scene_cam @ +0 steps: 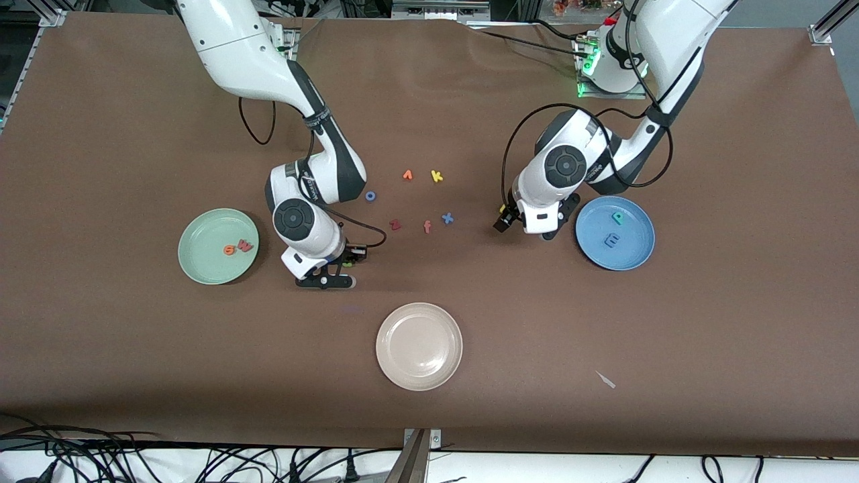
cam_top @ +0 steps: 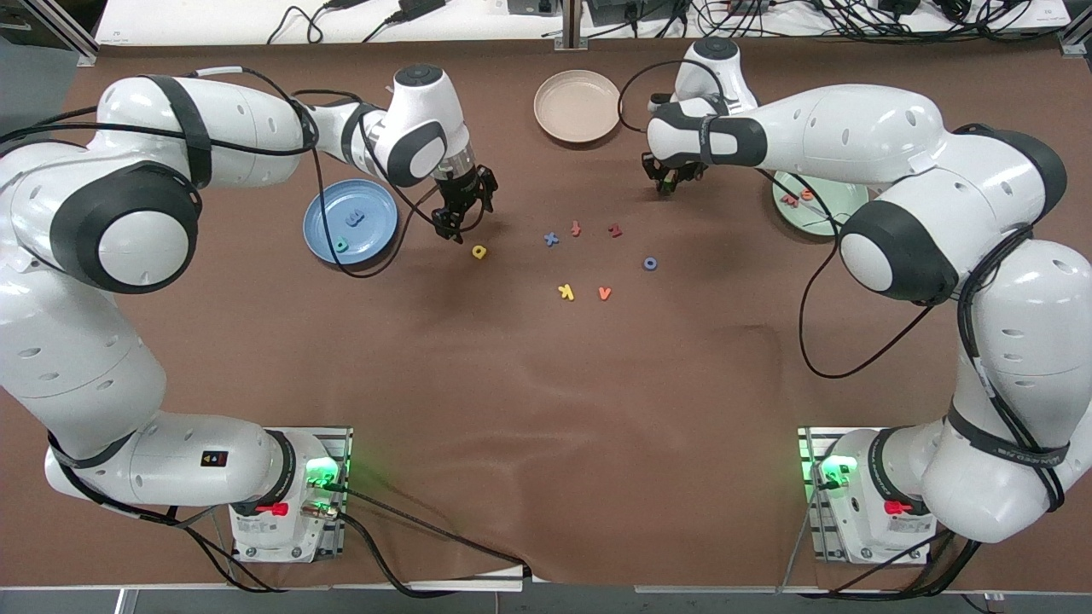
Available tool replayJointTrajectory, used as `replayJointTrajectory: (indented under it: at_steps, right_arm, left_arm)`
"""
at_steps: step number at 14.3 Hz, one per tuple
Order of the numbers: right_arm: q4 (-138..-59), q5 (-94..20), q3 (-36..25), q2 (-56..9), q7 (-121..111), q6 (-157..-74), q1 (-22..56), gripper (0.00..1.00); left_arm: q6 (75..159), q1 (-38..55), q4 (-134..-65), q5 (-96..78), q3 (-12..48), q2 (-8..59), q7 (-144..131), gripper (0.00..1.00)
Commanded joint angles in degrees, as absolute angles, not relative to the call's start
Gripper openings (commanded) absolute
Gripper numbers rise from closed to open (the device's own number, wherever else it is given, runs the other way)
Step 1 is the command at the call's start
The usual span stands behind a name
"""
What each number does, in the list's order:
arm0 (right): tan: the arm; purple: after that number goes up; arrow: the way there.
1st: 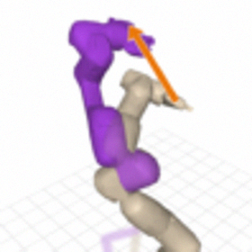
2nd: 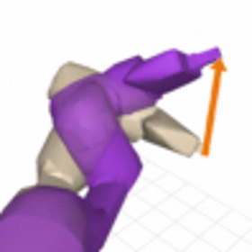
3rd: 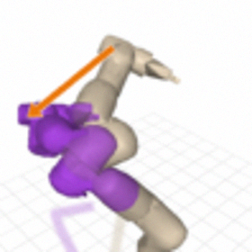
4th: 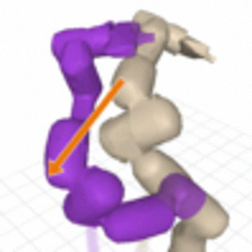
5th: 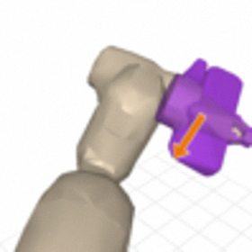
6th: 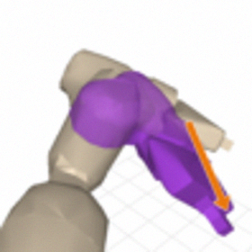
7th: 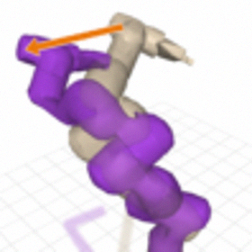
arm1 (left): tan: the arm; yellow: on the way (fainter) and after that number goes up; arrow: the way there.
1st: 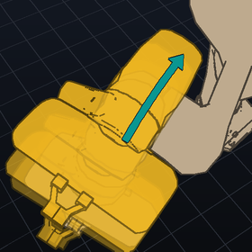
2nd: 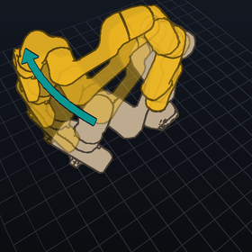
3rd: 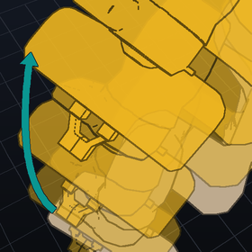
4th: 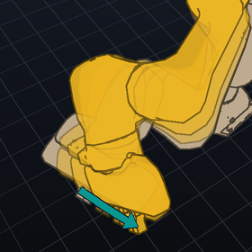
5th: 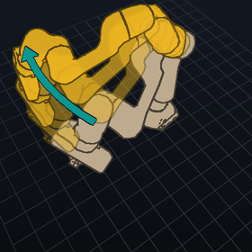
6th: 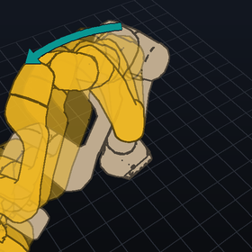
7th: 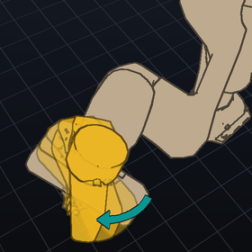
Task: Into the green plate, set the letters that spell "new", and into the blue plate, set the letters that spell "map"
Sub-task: 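Reach the yellow a and green n with the left and right grippers, then grasp the yellow a and green n with the left and right grippers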
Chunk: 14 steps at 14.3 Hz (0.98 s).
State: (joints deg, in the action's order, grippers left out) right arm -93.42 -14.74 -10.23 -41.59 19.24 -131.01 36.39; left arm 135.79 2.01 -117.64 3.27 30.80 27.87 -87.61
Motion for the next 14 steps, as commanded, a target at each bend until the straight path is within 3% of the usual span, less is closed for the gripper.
replayJointTrajectory:
  at_steps: [1, 3, 6, 7, 9, 11, 12, 14]
  right_arm:
    - [-85.7, -15.2, -10.7, -42.1, 16.3, -120.0, 34.5, 0.06]
    - [-85.2, -14.9, -11.1, -40.6, 13.2, -117.3, 33.4, 0.06]
    - [-85.9, -14.8, -17.2, -39.1, 1.0, -109.8, 33.2, 0.06]
    - [-87.8, -14.9, -19.0, -37.7, -2.3, -109.1, 33.2, 0.06]
    - [-93.1, -14.8, -21.7, -34.2, -6.7, -109.8, 33.2, 0.06]
    - [-96.8, -14.7, -24.7, -32.2, -11.6, -109.9, 33.2, 0.07]
    - [-98.6, -14.7, -26.2, -31.3, -12.9, -109.8, 33.2, 0.12]
    - [-102.2, -14.7, -28.5, -29.7, -14.7, -110.0, 33.2, 0.12]
  left_arm:
    - [143.0, 2.7, -120.9, 3.1, 30.6, 29.0, -89.2, 1.0]
    - [145.9, 3.4, -122.2, 3.2, 30.3, 30.5, -89.5, 0.98]
    - [147.0, 3.5, -122.3, 5.3, 30.3, 31.9, -89.7, 0.85]
    - [147.0, 3.4, -122.3, 5.5, 30.3, 32.3, -89.7, 0.77]
    - [146.9, 3.4, -122.5, 5.7, 30.2, 32.5, -89.6, 0.5]
    - [146.5, 3.3, -122.5, 5.7, 30.1, 32.3, -89.6, 0.45]
    - [146.5, 3.3, -122.5, 5.7, 30.0, 32.3, -89.6, 0.4]
    - [146.5, 2.9, -122.5, 5.7, 30.0, 32.3, -89.4, 0.26]
